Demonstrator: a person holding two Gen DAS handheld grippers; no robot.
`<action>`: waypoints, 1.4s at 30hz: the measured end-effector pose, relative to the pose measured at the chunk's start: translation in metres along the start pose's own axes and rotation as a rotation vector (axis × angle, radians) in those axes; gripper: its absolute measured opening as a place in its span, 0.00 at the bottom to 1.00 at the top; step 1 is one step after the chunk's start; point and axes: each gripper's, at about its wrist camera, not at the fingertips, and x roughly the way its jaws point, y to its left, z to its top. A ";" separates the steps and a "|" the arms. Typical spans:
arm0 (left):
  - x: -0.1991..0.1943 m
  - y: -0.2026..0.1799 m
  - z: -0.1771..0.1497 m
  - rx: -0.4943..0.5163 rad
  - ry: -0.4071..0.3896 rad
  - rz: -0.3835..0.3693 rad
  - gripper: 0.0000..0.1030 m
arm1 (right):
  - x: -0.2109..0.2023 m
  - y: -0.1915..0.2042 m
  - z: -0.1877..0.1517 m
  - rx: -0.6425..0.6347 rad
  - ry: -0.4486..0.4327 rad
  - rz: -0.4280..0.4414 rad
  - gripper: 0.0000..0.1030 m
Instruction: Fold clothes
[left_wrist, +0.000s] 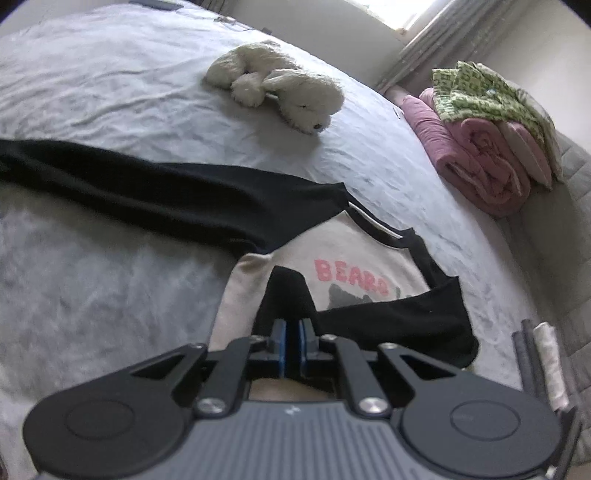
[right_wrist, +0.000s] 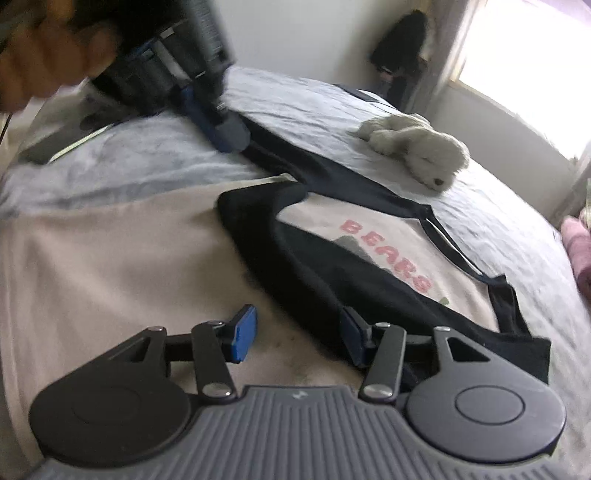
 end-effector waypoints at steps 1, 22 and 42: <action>0.004 0.000 0.000 0.006 0.007 0.007 0.11 | 0.002 -0.002 0.001 0.013 -0.006 -0.006 0.50; 0.016 -0.006 0.000 0.077 0.036 -0.024 0.41 | -0.029 -0.046 0.010 0.203 -0.045 0.246 0.21; 0.008 -0.010 -0.021 -0.062 0.141 -0.170 0.02 | -0.017 0.024 0.001 -0.310 -0.134 -0.042 0.49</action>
